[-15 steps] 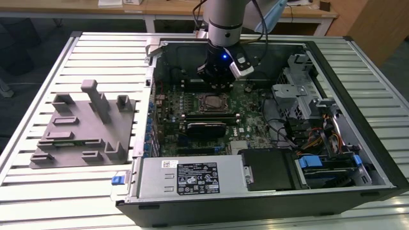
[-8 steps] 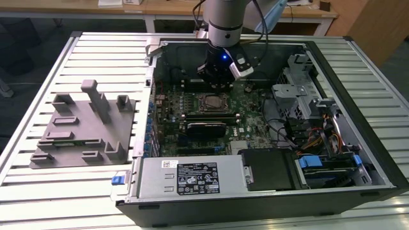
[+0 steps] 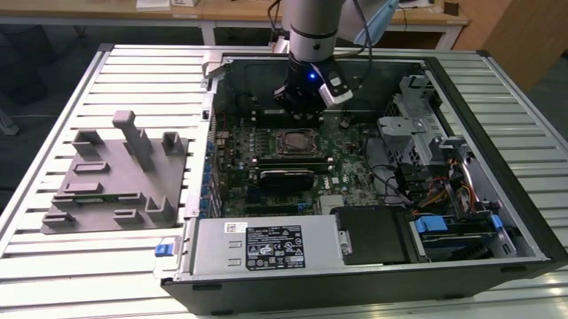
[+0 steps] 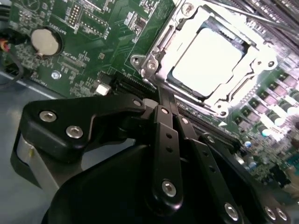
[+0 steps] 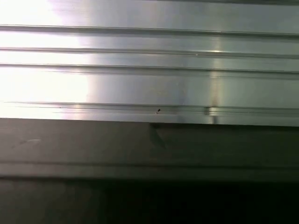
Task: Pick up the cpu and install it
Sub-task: 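Install the first cpu locking lever, then install the second cpu locking lever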
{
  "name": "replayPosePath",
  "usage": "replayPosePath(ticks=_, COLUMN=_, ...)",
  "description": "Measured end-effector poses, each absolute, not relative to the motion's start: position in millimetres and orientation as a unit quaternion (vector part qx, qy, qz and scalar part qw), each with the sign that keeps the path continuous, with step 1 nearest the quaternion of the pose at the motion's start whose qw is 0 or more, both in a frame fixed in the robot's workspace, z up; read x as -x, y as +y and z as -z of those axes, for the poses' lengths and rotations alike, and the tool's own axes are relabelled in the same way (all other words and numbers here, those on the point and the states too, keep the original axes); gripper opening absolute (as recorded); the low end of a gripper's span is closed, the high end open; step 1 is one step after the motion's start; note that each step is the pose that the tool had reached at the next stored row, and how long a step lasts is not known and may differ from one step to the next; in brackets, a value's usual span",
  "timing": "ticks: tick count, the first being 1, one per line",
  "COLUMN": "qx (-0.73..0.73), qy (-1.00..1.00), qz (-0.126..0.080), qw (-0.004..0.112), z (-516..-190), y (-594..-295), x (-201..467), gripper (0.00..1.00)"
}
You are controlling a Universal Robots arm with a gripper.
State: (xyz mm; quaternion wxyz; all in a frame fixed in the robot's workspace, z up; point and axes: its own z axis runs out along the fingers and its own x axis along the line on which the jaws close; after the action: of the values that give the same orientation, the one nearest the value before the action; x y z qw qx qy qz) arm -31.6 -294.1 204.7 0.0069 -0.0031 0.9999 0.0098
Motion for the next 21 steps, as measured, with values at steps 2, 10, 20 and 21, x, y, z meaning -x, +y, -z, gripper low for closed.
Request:
replayPosePath(ticks=2, qx=0.003, qy=1.000, qz=-0.010, qw=0.007, z=-206.0, y=-294.2, x=31.6, gripper=0.11)
replayPosePath(ticks=10, qx=0.003, qy=1.000, qz=-0.009, qw=0.007, z=-206.1, y=-298.0, x=31.6, gripper=0.11)
replayPosePath(ticks=20, qx=0.003, qy=1.000, qz=-0.009, qw=0.007, z=-206.1, y=-301.0, x=31.5, gripper=0.11)
replayPosePath(ticks=21, qx=0.003, qy=1.000, qz=-0.009, qw=0.007, z=-206.1, y=-301.4, x=31.4, gripper=0.11)
